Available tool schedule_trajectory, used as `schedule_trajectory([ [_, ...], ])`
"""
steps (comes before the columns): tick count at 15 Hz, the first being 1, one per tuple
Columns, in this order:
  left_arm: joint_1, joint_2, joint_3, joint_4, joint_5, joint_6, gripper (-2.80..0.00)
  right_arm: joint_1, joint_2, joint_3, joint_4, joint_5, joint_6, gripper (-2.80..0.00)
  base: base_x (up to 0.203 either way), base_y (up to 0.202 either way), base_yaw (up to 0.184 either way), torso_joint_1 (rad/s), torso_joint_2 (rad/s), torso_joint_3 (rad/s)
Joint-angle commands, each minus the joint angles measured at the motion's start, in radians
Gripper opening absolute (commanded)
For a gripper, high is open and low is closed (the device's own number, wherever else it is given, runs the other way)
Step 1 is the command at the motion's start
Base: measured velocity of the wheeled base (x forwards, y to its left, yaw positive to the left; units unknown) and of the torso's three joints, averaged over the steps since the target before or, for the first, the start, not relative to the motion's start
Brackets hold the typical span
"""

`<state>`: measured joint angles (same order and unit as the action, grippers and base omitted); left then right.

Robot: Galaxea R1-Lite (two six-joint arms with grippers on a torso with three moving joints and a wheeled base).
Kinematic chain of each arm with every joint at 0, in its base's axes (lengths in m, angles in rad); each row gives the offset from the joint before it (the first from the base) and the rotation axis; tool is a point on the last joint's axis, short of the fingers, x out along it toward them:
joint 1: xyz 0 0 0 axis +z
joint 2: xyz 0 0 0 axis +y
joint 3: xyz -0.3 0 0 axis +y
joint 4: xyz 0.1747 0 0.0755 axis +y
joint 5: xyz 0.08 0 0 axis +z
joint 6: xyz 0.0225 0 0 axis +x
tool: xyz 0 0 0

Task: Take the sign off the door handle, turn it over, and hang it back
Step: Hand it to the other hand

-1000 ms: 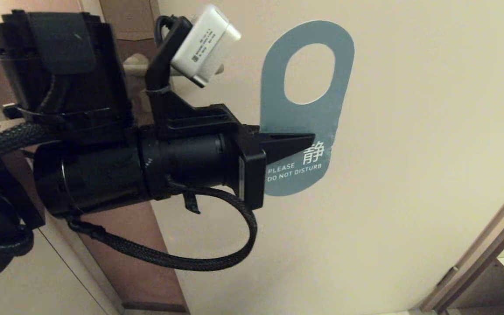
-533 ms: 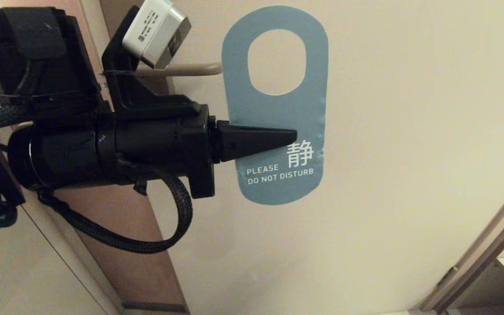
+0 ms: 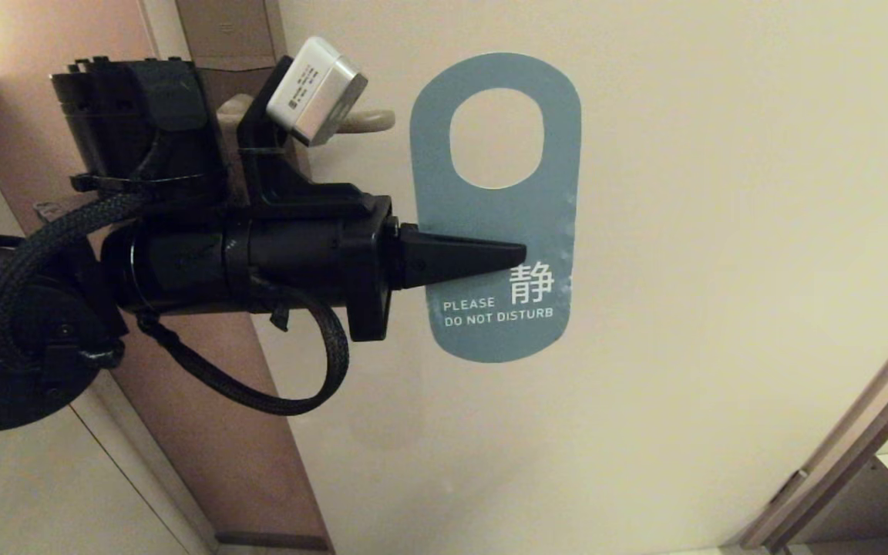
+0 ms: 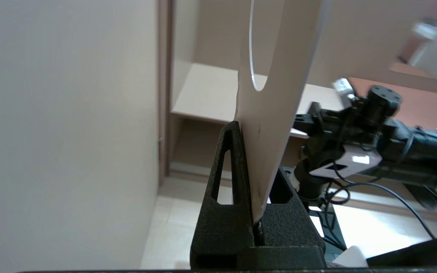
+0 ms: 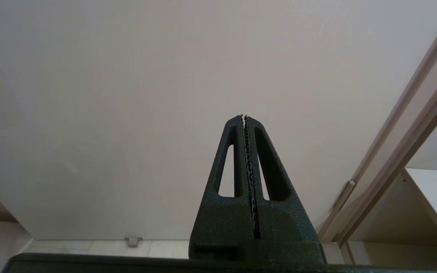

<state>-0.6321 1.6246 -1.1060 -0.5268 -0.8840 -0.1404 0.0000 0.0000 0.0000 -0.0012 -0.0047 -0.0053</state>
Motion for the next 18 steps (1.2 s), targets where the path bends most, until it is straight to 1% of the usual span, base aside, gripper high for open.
schedule_trajectory([
  [1,-0.001,0.049,-0.004,-0.033,-0.044,-0.003,-2.80,0.000,0.000,0.000,0.000,0.000,0.004,-2.80,0.000,0.000,0.000,0.000,0.00,0.000],
  [2,-0.001,0.056,-0.006,-0.039,-0.064,-0.004,-2.80,0.000,0.000,-0.008,0.001,0.002,0.004,-2.80,0.000,0.000,0.000,0.000,0.00,0.000],
  [3,-0.001,0.064,-0.008,-0.042,-0.065,-0.003,-2.80,0.000,0.000,-0.023,0.006,0.005,-0.001,-2.80,0.000,0.000,0.000,0.000,0.00,0.000],
  [5,-0.001,0.067,-0.009,-0.042,-0.066,-0.004,-2.80,0.000,0.017,-0.097,0.037,0.056,0.004,-2.80,0.000,0.000,0.000,0.000,0.00,0.000],
  [8,-0.001,0.067,-0.025,-0.042,-0.066,-0.004,-2.80,0.011,0.183,-0.191,0.053,0.081,0.006,-2.80,0.000,0.000,0.000,0.000,0.00,0.000],
  [9,-0.001,0.067,-0.035,-0.042,-0.066,-0.004,-2.80,0.024,0.261,-0.224,0.033,0.082,0.006,-2.80,0.000,0.000,0.000,0.000,0.00,0.000],
  [11,-0.004,0.067,-0.057,-0.042,-0.069,-0.008,-2.80,0.044,0.447,-0.290,-0.048,0.086,0.006,-2.80,0.000,0.000,0.000,0.000,0.00,0.000],
  [12,-0.010,0.067,-0.063,-0.041,-0.071,-0.009,-2.80,0.049,0.547,-0.326,-0.101,0.096,0.007,-2.80,0.000,0.000,0.000,0.000,0.00,0.000],
  [13,-0.011,0.067,-0.064,-0.042,-0.075,-0.010,-2.80,0.053,0.642,-0.369,-0.156,0.124,0.007,-2.80,0.000,0.000,0.000,0.000,0.00,0.000],
  [14,-0.016,0.069,-0.064,-0.042,-0.075,-0.010,-2.80,0.056,0.725,-0.417,-0.205,0.196,0.006,-2.80,0.000,0.000,0.000,0.000,0.00,0.000],
  [17,-0.034,0.070,-0.064,-0.041,-0.076,-0.010,-2.80,0.061,0.854,-0.517,-0.276,0.626,0.002,-2.80,0.000,0.000,0.000,0.000,0.00,0.000],
  [18,-0.042,0.073,-0.064,-0.041,-0.076,-0.010,-2.80,0.062,0.883,-0.532,-0.285,0.749,0.002,-2.80,0.000,0.000,0.000,0.000,0.00,0.000],
])
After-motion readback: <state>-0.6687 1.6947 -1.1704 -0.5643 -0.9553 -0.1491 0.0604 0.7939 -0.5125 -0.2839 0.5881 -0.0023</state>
